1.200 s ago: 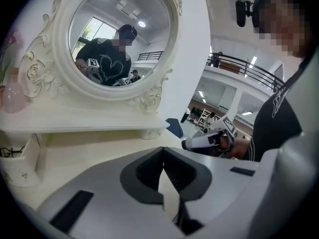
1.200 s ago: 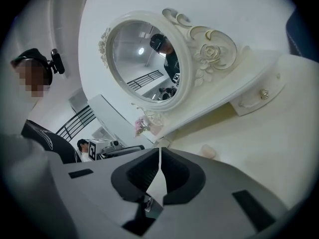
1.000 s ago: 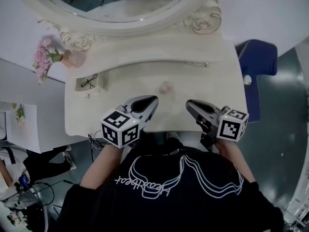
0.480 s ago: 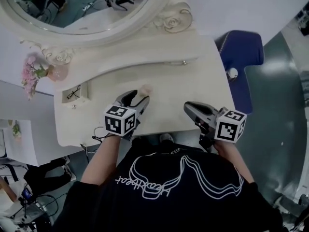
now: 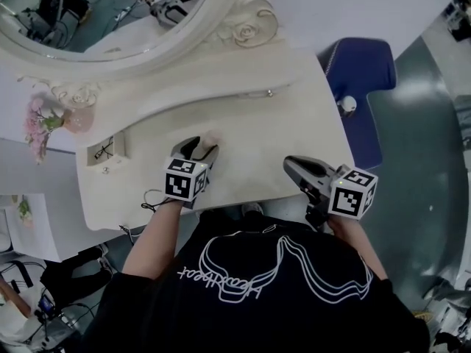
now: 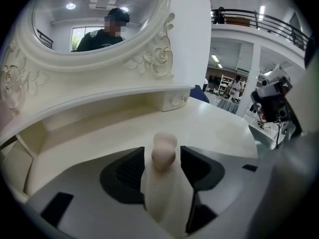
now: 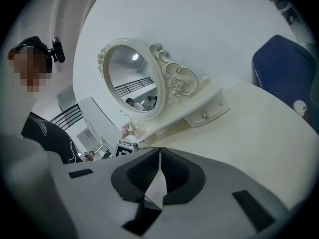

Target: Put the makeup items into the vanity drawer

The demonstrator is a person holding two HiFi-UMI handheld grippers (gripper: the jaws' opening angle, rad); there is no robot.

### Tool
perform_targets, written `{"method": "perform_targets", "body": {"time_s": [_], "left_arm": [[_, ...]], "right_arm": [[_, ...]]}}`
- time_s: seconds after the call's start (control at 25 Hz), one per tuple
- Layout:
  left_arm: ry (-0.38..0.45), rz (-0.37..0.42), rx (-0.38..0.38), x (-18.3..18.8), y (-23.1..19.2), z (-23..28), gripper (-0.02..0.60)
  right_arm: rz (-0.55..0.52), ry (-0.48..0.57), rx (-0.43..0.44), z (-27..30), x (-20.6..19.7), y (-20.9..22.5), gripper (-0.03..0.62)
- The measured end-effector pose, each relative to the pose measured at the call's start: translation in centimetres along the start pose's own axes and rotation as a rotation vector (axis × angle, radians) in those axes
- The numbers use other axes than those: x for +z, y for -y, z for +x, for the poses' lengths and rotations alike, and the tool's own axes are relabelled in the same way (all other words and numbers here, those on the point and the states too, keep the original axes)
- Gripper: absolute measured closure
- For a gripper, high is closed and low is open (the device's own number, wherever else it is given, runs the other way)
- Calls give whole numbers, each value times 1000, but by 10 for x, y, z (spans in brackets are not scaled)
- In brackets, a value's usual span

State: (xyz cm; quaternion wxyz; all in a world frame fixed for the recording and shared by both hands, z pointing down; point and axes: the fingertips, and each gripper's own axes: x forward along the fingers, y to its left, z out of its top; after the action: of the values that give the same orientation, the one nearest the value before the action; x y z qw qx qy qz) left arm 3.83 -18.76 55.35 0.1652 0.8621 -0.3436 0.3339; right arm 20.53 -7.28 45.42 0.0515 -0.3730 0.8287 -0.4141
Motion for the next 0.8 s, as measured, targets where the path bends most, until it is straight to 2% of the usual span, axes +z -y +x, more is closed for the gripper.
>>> {"method": "perform_targets", "body": {"time_s": [0.2,0.32,0.52,0.8], "left_arm": [[-30,20,3,-4,-2,7,387],[-40,38,-3,-6,0,8,433],[-46,88,9,-7,2,8,440],[-56,82,-52,-3,15,1,444]], "right_arm": [[22,0,-18,-4,-7,6,574],[24,3,-23,-4,-8,7,574],[38,7,-19,-6,-8,8,574],[30,-13,-29,-1,-8,7,574]]}}
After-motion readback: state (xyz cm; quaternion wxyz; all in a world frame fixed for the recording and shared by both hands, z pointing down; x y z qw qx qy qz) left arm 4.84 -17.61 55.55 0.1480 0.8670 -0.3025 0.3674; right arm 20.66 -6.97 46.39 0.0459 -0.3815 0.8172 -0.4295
